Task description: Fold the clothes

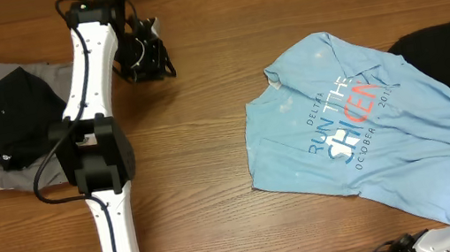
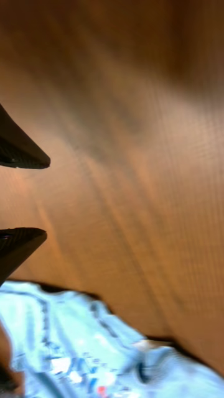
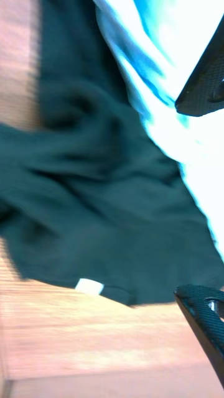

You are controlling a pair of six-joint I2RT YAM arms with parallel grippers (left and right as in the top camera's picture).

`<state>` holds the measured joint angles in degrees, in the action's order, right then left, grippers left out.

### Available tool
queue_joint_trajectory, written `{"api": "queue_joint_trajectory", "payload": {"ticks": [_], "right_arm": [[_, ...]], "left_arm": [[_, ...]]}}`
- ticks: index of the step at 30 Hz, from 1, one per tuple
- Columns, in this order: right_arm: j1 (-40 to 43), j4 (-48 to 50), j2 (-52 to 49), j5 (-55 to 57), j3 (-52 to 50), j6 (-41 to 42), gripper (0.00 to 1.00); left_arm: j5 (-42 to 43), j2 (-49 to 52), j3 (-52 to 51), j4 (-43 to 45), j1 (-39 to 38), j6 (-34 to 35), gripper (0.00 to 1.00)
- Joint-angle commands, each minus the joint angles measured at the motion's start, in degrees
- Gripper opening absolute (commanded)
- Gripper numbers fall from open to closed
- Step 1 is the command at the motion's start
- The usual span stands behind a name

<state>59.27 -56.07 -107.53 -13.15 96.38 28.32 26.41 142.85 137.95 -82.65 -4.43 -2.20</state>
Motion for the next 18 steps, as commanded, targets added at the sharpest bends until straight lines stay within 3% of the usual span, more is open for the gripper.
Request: {"api": "queue_joint_trajectory", "payload": {"ticks": [1, 8, 11, 18], "right_arm": [[-2.69, -2.10, 0.79, -11.26, 1.20, -3.48, 0.89], [-9.88, -8.44, 0.81, -26.80, 1.20, -13.90, 0.86], [-12.92, -12.50, 0.81, -27.67, 1.20, -16.90, 0.86], [-17.53, -16.57, 1.09, -27.71, 1.20, -19.80, 0.86]], "left_arm": [[2.14, -0.46, 0.59, -4.48, -4.02, -3.52, 0.36], [-2.49, -0.46, -2.58, -10.08, -16.15, -6.99, 0.39], [-7.85, -0.46, -5.55, -11.47, -21.99, -6.99, 0.39], [-7.34, -0.46, -16.65, -8.83, -29.42, -1.84, 0.39]]}}
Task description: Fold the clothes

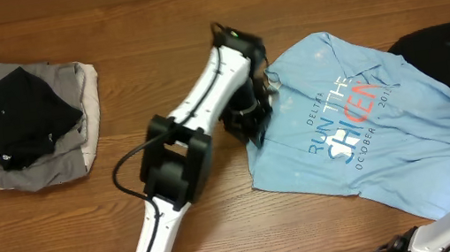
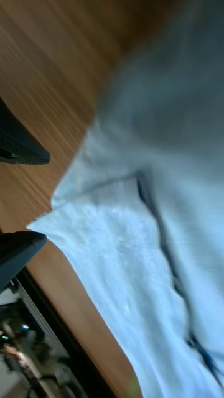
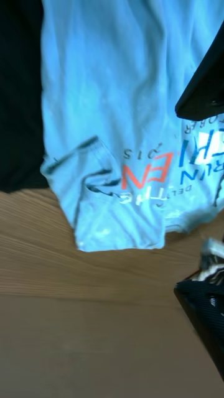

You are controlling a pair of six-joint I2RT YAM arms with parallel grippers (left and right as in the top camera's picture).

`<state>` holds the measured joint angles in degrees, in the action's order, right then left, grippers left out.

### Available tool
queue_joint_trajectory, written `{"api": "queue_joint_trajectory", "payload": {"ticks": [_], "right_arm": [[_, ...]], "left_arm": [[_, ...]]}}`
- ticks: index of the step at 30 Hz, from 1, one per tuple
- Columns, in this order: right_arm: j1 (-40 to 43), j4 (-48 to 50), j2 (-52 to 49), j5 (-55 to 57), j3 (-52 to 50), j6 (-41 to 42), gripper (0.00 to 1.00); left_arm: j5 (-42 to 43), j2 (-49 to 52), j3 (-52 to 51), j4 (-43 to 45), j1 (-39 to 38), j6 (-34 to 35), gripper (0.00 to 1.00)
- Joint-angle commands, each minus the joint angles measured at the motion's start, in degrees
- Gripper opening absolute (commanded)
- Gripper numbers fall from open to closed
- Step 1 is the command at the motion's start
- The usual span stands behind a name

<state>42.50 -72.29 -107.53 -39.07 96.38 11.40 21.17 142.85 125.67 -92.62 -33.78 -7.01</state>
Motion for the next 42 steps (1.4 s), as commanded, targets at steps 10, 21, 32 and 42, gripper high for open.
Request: {"api": "queue_joint_trajectory", "payload": {"ticks": [10, 21, 32, 42], "right_arm": [[-1.03, -0.48, 3.52, -1.77, 1.20, -2.91, 0.87], [-1.03, -1.40, 3.52, -1.73, 1.20, -2.91, 0.87], [-1.03, -1.49, 3.52, -1.51, 1.20, -2.89, 0.87], [-1.03, -1.62, 3.52, -1.53, 1.20, -2.89, 0.87]], "left_arm": [[4.26, -0.46, -15.50, 6.38, -0.04, 4.26, 0.46], [9.33, -0.46, -17.55, 6.82, -3.78, 7.34, 0.06], [11.28, -9.97, -10.16, 2.19, 1.29, 2.27, 0.04], [-7.87, -33.59, -3.76, 2.05, 15.41, 7.78, 0.04]]}}
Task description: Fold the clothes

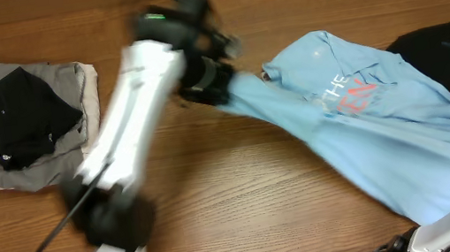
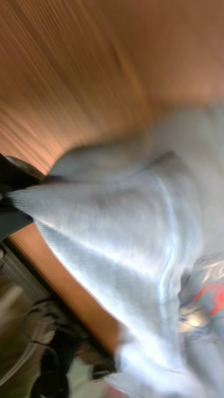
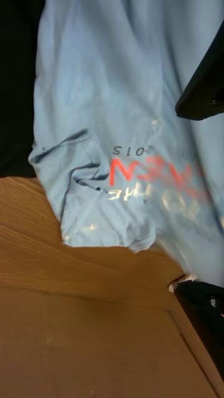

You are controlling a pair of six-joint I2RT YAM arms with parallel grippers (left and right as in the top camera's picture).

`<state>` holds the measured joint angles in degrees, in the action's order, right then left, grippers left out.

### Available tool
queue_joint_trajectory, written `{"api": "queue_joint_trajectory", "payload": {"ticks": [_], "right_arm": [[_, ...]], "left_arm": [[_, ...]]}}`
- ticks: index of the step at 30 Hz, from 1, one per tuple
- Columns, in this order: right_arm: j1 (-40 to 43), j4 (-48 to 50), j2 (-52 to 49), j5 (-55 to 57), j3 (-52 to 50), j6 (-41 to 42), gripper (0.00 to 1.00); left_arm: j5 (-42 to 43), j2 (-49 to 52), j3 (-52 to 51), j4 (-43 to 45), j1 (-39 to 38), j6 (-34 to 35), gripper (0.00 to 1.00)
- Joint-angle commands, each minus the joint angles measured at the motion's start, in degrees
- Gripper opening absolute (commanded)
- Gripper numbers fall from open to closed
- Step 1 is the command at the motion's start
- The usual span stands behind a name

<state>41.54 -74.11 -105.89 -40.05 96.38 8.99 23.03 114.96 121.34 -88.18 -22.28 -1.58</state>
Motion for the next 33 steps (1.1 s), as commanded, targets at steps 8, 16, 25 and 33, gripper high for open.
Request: {"api": "queue_joint_trajectory", "payload": {"ticks": [8, 16, 25, 33], "right_arm": [[-0.07, 0.04, 1.88, -0.50, 1.20, -0.48, 0.87], [-1.01, -1.18, 1.84, 17.14, 0.74, 5.75, 0.75], [-1.68, 4.13, 1.53, 42.42, -12.61, 18.27, 0.91], [7.23, 11.65, 1.25, 44.00, -23.82, 22.75, 1.00]], "left_arm": [[-13.46, -7.19, -8.17, -8.63, 8.55, 0.79, 0.04], [-21.40, -7.19, -26.80, -3.37, 9.42, 4.48, 0.04], [-25.92, -7.21, -30.53, -2.01, 15.96, 8.04, 0.04], [-25.62, -7.21, -30.53, -1.05, 20.15, 8.02, 0.04]]}}
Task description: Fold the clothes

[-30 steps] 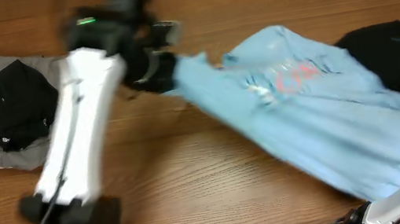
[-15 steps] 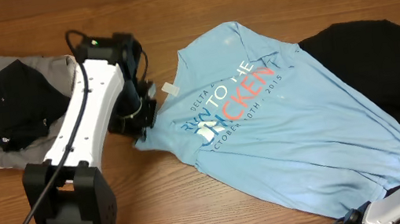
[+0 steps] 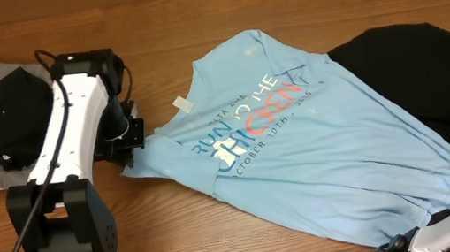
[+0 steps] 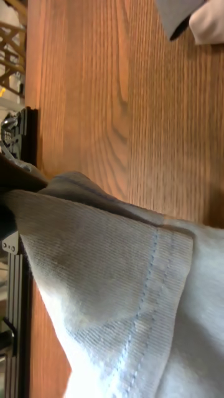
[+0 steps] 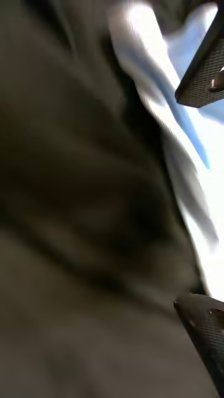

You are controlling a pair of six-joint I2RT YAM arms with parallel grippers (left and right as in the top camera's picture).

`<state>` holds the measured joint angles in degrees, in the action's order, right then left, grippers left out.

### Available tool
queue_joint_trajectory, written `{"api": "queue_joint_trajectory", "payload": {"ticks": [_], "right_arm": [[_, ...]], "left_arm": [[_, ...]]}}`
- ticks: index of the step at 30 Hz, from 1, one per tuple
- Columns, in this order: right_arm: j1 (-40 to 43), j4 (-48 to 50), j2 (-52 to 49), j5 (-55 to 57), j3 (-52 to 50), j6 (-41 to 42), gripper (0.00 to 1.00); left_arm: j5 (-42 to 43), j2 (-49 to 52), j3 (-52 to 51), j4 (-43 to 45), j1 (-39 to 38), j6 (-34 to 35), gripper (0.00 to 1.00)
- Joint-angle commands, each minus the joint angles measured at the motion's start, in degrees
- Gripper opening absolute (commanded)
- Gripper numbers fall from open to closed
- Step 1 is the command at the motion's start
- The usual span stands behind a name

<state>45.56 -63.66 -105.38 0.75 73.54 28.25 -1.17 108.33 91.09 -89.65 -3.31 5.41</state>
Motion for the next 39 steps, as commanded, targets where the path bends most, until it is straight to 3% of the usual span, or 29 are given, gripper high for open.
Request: {"api": "queue_joint_trajectory", "payload": {"ticks": [1, 9, 10, 11, 12, 13, 15, 19, 28, 33, 34, 35, 36, 37, 39], "right_arm": [[4.63, 2.14, 0.74, 2.64, -1.25, 4.26, 1.00], [5.35, 10.40, 0.68, -5.40, -3.32, 5.81, 1.00], [4.92, 11.34, 0.68, -5.38, -4.15, 6.29, 0.94], [4.50, 12.50, 0.68, -5.35, -5.22, 6.73, 0.78], [4.28, 13.33, 0.68, -5.25, -6.14, 7.65, 0.52], [4.15, 14.08, 0.68, -4.70, -6.99, 8.57, 0.33], [4.22, 15.50, 0.68, -0.98, -7.93, 10.88, 0.04], [7.63, 18.16, 0.70, 5.25, -2.86, 10.56, 0.04], [17.81, 15.76, 0.70, 1.31, 24.46, 10.58, 0.04], [19.52, 13.79, 0.70, 1.60, 30.36, 10.60, 0.04], [19.50, 13.22, 0.70, 2.03, 30.36, 10.62, 0.08], [19.50, 12.31, 0.66, 2.21, 30.27, 10.62, 0.23], [19.45, 11.72, 0.59, 2.16, 30.08, 10.62, 0.48], [19.28, 10.93, 0.59, 1.99, 29.92, 10.82, 0.59], [18.69, 9.81, 0.59, 0.17, 29.92, 10.80, 0.72]], "left_arm": [[-1.14, -0.59, -0.28, 0.63, 1.51, 0.81, 0.04], [0.79, -0.59, -0.28, 2.75, 1.57, -0.70, 0.04], [0.76, -0.59, -0.28, 2.75, 1.57, -0.70, 0.04], [0.76, -0.59, -0.28, 2.73, 1.57, -0.70, 0.04], [0.76, -0.59, -0.28, 2.73, 1.57, -0.70, 0.04], [0.76, -0.59, -0.28, 2.73, 1.57, -0.68, 0.04], [0.76, -0.59, -0.28, 2.78, 1.57, -0.61, 0.04], [0.55, -0.59, -0.28, 2.54, 2.16, -0.22, 0.04], [-0.57, -0.59, -0.28, 1.57, 8.63, -0.26, 0.04], [-0.63, -0.59, -0.28, 1.64, 11.85, -0.28, 0.04], [-0.50, -0.59, -0.28, 1.68, 12.09, -0.28, 0.04], [-0.33, -0.59, -0.28, 1.84, 12.20, -0.31, 0.04], [-0.24, -0.59, -0.28, 1.90, 12.20, -0.50, 0.04], [-0.26, -0.59, -0.28, 1.97, 12.20, -0.52, 0.05], [-0.09, -0.59, -0.28, 2.16, 12.07, -0.50, 0.15]]}}
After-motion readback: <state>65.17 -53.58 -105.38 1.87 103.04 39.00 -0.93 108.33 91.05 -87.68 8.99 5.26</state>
